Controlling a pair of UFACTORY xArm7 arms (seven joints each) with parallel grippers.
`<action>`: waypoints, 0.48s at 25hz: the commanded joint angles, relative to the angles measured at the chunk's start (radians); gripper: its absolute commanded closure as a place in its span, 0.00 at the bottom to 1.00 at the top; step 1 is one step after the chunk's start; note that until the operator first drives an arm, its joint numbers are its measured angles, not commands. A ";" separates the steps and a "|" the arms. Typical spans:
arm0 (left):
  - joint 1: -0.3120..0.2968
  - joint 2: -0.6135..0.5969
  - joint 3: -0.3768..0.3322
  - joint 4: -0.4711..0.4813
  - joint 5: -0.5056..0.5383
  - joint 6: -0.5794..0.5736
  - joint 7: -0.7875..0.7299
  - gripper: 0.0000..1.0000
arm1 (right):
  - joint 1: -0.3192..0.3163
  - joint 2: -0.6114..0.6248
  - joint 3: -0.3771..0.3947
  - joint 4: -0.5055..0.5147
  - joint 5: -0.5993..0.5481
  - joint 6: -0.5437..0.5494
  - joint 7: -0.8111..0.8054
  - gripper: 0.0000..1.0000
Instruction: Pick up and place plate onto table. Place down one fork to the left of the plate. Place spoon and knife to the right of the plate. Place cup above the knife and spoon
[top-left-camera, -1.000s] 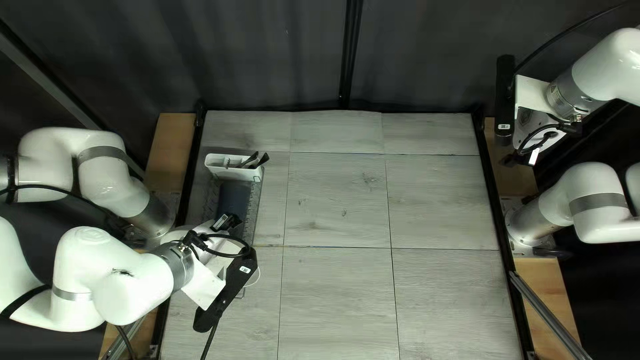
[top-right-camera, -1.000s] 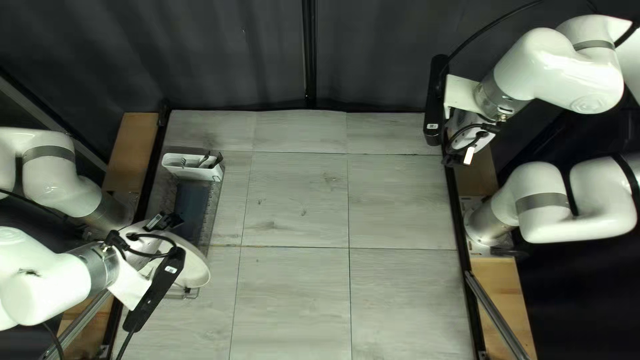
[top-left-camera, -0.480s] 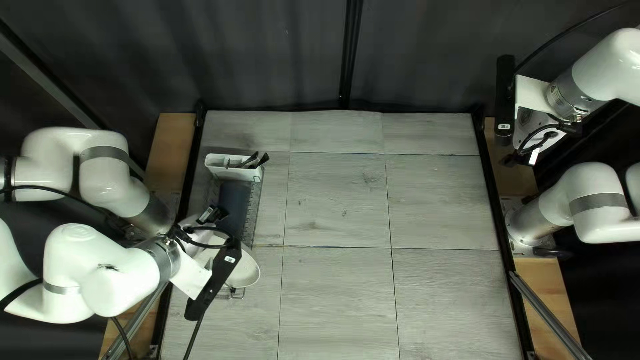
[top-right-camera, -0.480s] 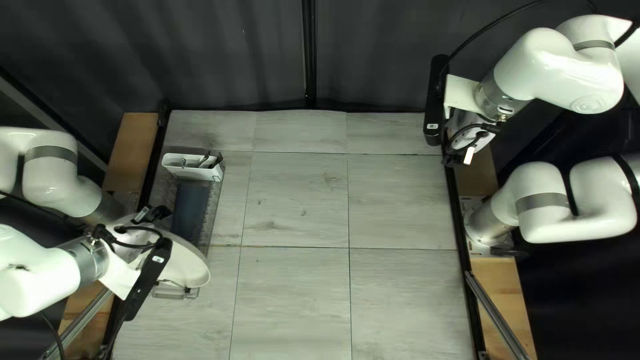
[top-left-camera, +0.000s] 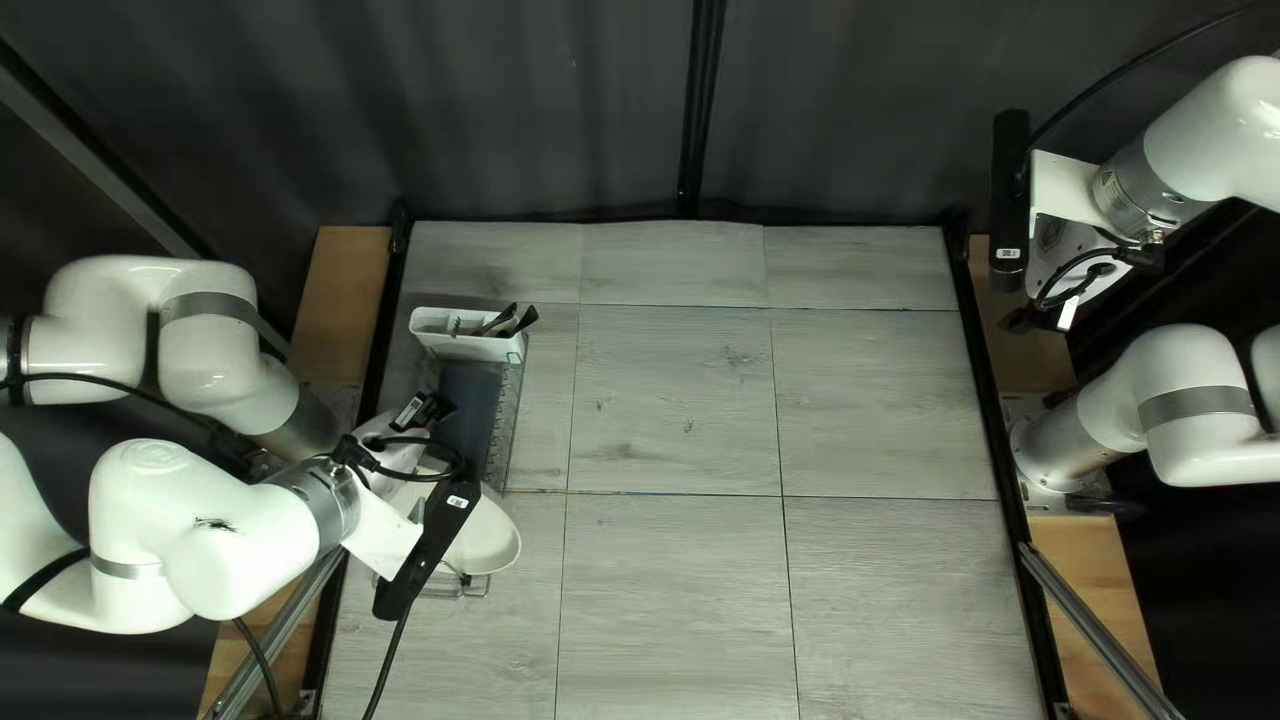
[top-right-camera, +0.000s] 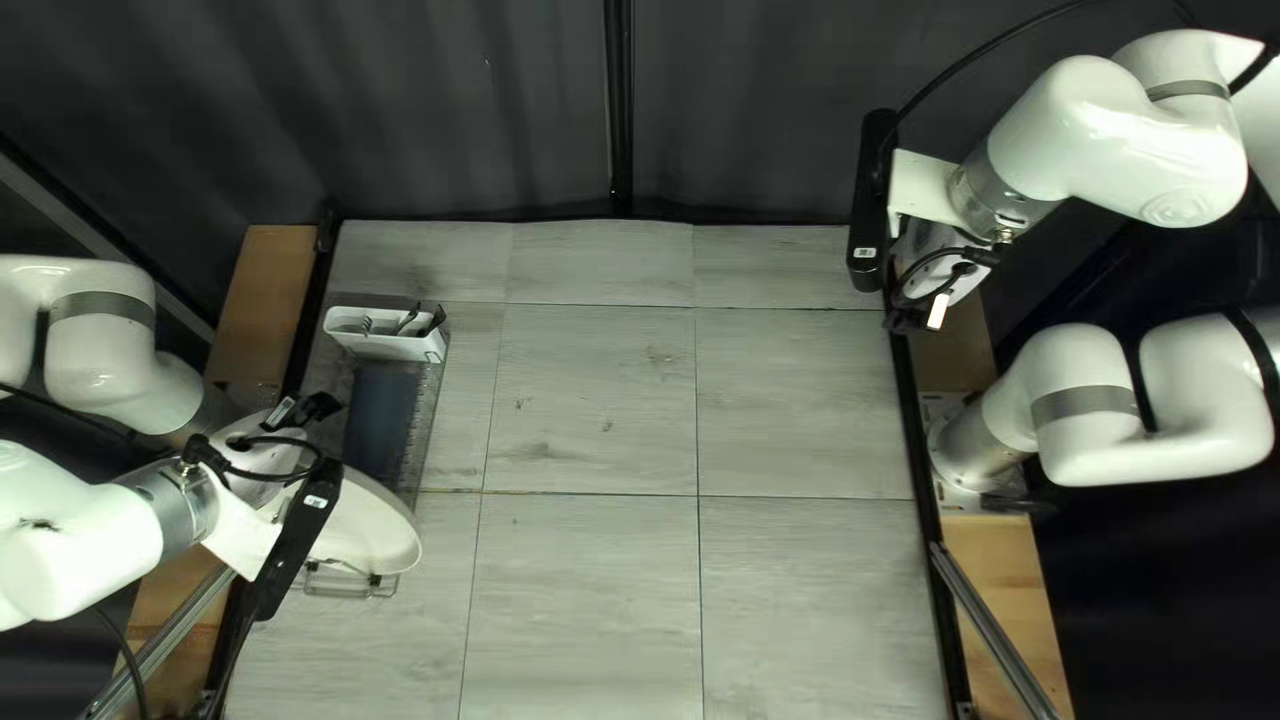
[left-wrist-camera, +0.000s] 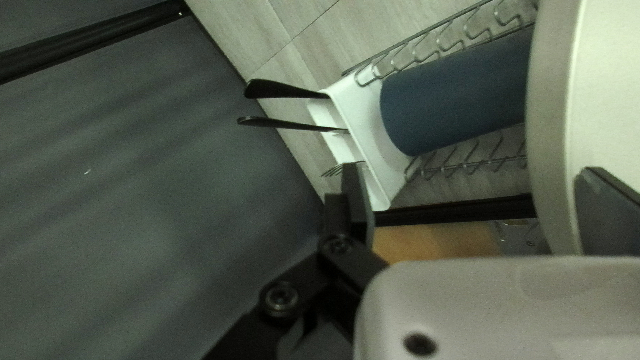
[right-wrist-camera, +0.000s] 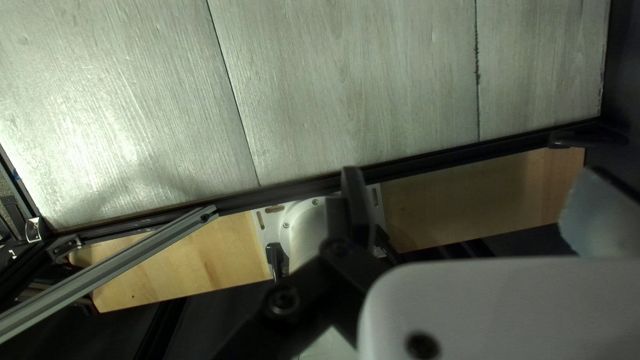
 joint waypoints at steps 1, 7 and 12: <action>0.010 0.001 0.000 0.005 0.020 -0.004 0.012 0.00 | 0.000 0.000 0.000 0.000 0.000 0.000 0.000 0.00; 0.024 0.007 -0.001 0.053 0.050 0.024 0.033 0.00 | 0.000 0.000 0.000 0.000 0.000 0.000 0.000 0.00; 0.027 0.005 0.001 0.078 0.069 0.046 0.047 0.04 | 0.000 0.000 0.000 0.000 0.000 0.000 0.000 0.00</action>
